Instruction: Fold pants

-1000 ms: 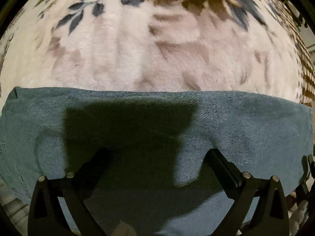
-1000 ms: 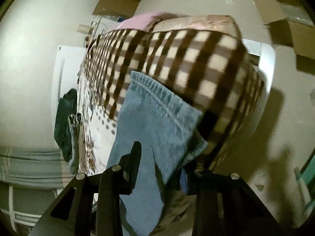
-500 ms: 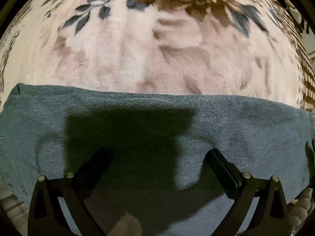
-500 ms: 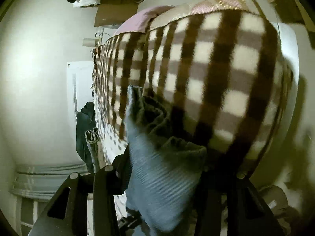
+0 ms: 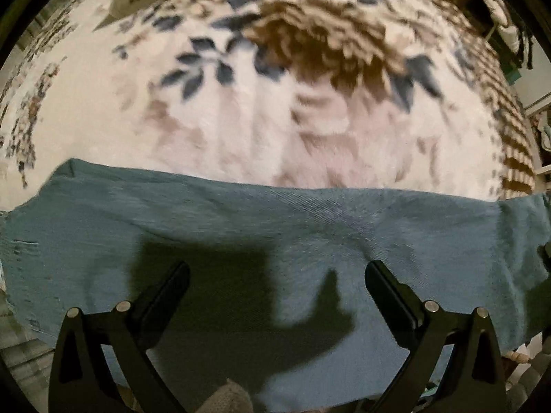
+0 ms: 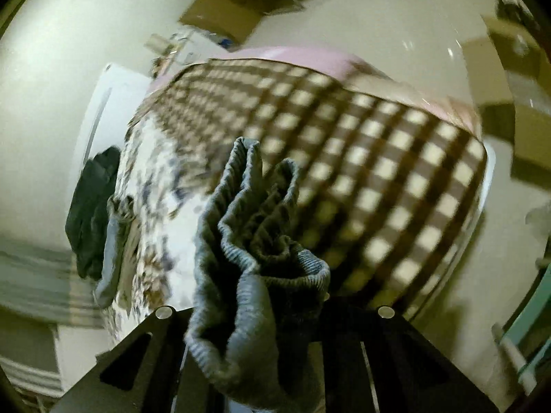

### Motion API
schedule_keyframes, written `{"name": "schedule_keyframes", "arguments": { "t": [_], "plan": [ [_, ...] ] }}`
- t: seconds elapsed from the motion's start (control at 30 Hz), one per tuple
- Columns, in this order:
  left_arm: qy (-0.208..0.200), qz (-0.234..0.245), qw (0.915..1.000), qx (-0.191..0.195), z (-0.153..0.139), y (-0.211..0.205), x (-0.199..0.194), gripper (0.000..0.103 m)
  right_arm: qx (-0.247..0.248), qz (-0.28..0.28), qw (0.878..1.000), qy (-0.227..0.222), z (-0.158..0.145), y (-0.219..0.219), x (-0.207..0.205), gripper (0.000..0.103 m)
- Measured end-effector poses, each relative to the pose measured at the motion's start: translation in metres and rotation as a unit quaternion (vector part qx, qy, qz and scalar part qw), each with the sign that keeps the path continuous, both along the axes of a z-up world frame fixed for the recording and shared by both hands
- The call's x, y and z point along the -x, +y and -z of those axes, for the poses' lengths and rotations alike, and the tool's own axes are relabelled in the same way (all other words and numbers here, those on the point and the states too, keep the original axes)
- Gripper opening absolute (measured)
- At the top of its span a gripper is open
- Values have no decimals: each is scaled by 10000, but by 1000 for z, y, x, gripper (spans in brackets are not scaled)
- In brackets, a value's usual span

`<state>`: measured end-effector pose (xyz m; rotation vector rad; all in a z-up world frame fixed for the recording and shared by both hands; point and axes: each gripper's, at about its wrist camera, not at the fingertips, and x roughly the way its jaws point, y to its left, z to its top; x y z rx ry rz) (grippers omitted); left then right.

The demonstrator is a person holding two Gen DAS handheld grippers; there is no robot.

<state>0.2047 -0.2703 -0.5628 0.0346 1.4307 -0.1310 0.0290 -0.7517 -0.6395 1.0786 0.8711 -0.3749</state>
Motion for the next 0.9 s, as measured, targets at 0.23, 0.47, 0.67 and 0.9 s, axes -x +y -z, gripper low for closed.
{"name": "schedule_keyframes", "arguments": {
  "t": [0.23,0.47,0.67,0.9],
  "plan": [
    [-147,-236,9993,239,-43,52,9,103,309,-639,9967,-383,-73,83,-7,11],
    [-263,-911,9949,342,-74,144,21,103,167,-1754,9828,-560,-92,218,-38,11],
    [-123,-1768,9839,214,-71,245,41,103,95,-2743,9608,-389,-55,342,-56,11],
    [63,-2323,9726,-30,-48,314,62,103,201,-3651,9307,50,9,456,-67,11]
  ]
}}
